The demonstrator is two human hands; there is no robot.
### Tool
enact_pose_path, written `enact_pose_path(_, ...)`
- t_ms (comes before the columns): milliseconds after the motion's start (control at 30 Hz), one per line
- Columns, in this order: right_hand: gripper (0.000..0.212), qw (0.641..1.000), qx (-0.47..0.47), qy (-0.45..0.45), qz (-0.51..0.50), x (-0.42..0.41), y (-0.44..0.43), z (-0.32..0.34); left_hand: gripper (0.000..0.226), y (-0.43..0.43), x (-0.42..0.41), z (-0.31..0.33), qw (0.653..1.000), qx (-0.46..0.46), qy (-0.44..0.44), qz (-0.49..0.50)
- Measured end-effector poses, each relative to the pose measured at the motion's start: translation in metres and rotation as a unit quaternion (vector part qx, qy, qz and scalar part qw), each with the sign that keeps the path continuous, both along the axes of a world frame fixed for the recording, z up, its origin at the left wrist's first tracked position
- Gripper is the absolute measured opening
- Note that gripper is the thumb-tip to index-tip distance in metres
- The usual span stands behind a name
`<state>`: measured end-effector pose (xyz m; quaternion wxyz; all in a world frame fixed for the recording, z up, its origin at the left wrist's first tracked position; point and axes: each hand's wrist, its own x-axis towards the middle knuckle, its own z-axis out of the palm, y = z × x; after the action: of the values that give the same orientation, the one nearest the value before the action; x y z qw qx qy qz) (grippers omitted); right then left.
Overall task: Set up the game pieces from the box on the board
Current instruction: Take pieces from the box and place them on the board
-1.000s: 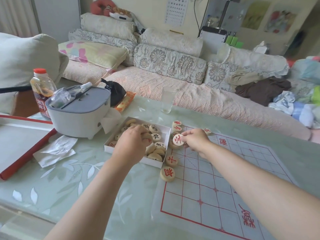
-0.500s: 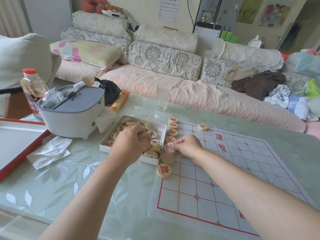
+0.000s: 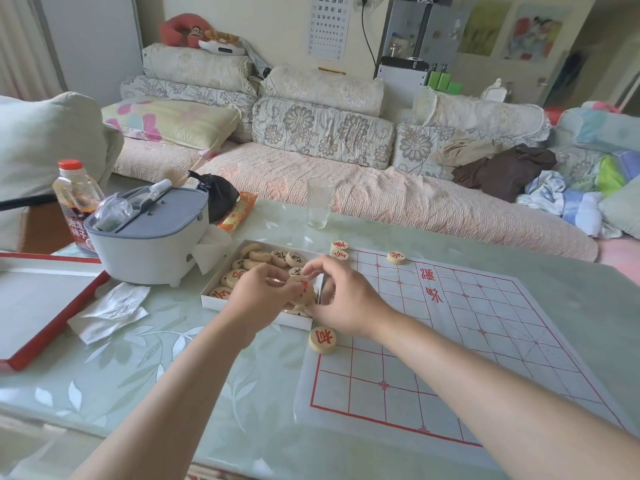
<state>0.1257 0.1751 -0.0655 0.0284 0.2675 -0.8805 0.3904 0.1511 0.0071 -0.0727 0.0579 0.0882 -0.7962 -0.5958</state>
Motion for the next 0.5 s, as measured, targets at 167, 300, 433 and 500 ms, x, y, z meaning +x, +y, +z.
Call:
enact_pose_path(167,0.034,1.000,-0.007,0.009,-0.010,0.023,0.000,-0.003,0.021,0.000,0.020,0.001,0.999,-0.004,-0.027,-0.042)
enact_pose_path(300,0.031,1.000,0.023,-0.020,0.001,0.037,0.008,-0.010,0.010,-0.004,0.036,-0.002,0.989,-0.111,-0.029,-0.092)
enact_pose_path(433,0.029,0.995,0.095,-0.040,0.015,0.053,0.020,-0.023,0.013,-0.012,0.053,-0.020,0.944,-0.291,-0.026,-0.153)
enact_pose_path(500,0.028,0.992,0.117,-0.042,0.034,0.062,0.026,-0.029,0.019,-0.012,0.062,-0.027,0.920,-0.347,-0.029,-0.182)
